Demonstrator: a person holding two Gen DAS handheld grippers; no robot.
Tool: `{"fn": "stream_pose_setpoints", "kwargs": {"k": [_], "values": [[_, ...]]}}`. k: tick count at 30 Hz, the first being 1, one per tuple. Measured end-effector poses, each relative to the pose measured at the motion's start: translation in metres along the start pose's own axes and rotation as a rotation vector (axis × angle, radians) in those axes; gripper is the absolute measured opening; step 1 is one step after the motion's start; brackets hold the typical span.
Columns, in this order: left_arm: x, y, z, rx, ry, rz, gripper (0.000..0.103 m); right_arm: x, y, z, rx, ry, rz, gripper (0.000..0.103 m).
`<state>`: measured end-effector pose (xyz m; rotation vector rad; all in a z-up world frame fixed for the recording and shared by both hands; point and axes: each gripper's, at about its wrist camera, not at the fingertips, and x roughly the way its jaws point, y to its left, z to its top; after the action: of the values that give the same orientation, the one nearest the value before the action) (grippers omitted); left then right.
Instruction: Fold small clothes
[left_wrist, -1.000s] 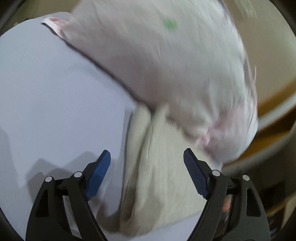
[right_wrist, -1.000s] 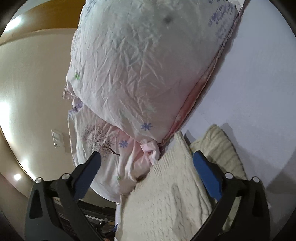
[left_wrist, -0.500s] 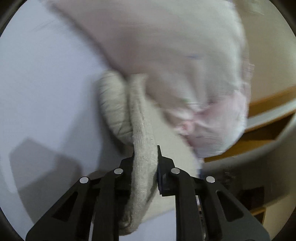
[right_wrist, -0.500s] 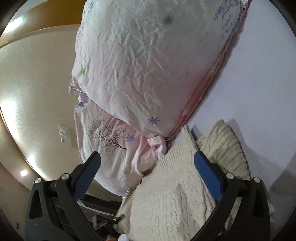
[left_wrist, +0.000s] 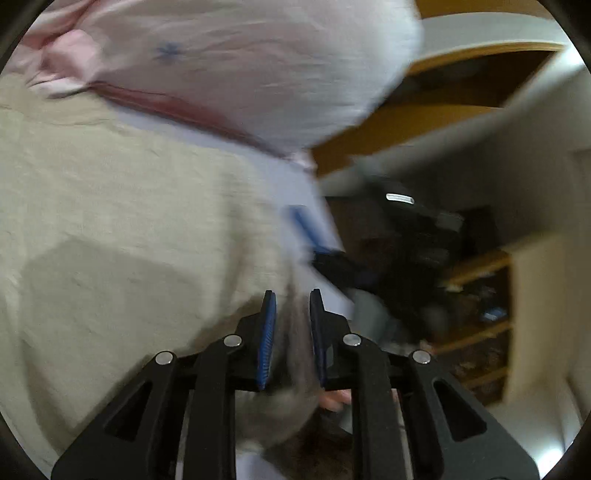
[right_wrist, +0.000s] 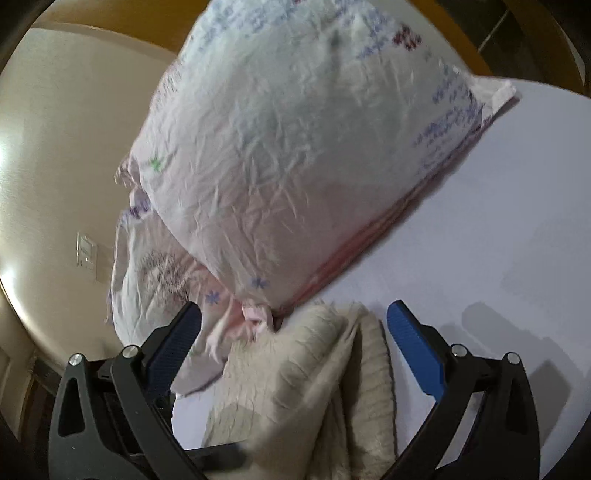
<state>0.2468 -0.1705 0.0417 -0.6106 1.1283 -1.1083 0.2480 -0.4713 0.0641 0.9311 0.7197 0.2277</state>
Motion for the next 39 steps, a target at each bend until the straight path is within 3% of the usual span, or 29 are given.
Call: {"fn": "stream_pose_setpoints", "kwargs": {"k": [2, 3, 4, 5, 6, 8, 10, 13, 15, 16, 17, 20, 21, 22, 25, 27, 30, 32, 35, 36, 39], "values": [[-0.042, -0.013, -0.007, 0.085, -0.117, 0.007, 0.041, 0.010, 0.001, -0.002, -0.002, 0.082, -0.011, 0.101], [-0.064, -0.014, -0.011, 0.099, -0.189, 0.044, 0.068, 0.017, 0.003, -0.004, -0.012, 0.124, -0.035, 0.101], [-0.084, -0.013, -0.014, 0.103, -0.266, 0.107, 0.079, 0.023, 0.004, -0.007, -0.022, 0.164, -0.067, 0.101], [-0.112, -0.007, -0.020, 0.100, -0.352, 0.237, 0.080, 0.029, 0.004, -0.010, -0.029, 0.205, -0.099, 0.101], [-0.120, -0.002, -0.020, 0.093, -0.364, 0.305, 0.080, 0.034, 0.002, -0.013, -0.032, 0.232, -0.121, 0.101], [-0.127, 0.020, -0.023, 0.020, -0.330, 0.454, 0.080, 0.042, -0.001, -0.018, -0.027, 0.275, -0.156, 0.101], [-0.118, 0.039, -0.029, -0.051, -0.264, 0.513, 0.080, 0.047, -0.002, -0.021, -0.029, 0.300, -0.186, 0.101], [-0.094, 0.052, -0.034, -0.063, -0.185, 0.512, 0.081, 0.053, -0.001, -0.028, -0.059, 0.315, -0.196, 0.101], [-0.080, 0.050, -0.033, -0.053, -0.171, 0.509, 0.087, 0.056, 0.001, -0.032, -0.078, 0.323, -0.183, 0.092], [-0.075, 0.049, -0.032, -0.050, -0.169, 0.511, 0.088, 0.058, 0.001, -0.035, -0.093, 0.326, -0.181, 0.079], [-0.070, 0.049, -0.032, -0.051, -0.169, 0.508, 0.088, 0.062, -0.001, -0.037, -0.075, 0.349, -0.146, 0.051], [-0.073, 0.051, -0.026, -0.053, -0.176, 0.481, 0.061, 0.064, -0.004, -0.038, -0.029, 0.364, -0.040, 0.041], [-0.078, 0.049, -0.028, -0.037, -0.175, 0.463, 0.049, 0.063, -0.002, -0.039, -0.022, 0.366, 0.009, 0.040], [-0.084, 0.045, -0.029, -0.021, -0.175, 0.447, 0.044, 0.063, 0.003, -0.043, -0.014, 0.379, 0.096, 0.039], [-0.125, 0.029, -0.054, 0.070, -0.198, 0.457, 0.043, 0.081, 0.030, -0.063, -0.078, 0.465, 0.197, 0.037], [-0.157, 0.024, -0.069, 0.118, -0.243, 0.535, 0.043, 0.099, 0.049, -0.079, -0.152, 0.516, 0.165, 0.038], [-0.174, 0.035, -0.079, 0.138, -0.255, 0.689, 0.054, 0.121, 0.076, -0.099, -0.317, 0.529, -0.013, 0.054], [-0.176, 0.041, -0.084, 0.115, -0.269, 0.735, 0.058, 0.100, 0.081, -0.091, -0.315, 0.419, -0.051, 0.057], [-0.188, 0.019, -0.100, 0.189, -0.394, 0.817, 0.070, 0.049, 0.093, -0.086, -0.311, 0.268, 0.041, 0.057], [-0.190, 0.009, -0.106, 0.228, -0.431, 0.826, 0.076, 0.041, 0.099, -0.094, -0.329, 0.282, 0.050, 0.057], [-0.184, -0.012, -0.112, 0.306, -0.461, 0.783, 0.077, 0.049, 0.111, -0.119, -0.394, 0.366, -0.020, 0.051]]}}
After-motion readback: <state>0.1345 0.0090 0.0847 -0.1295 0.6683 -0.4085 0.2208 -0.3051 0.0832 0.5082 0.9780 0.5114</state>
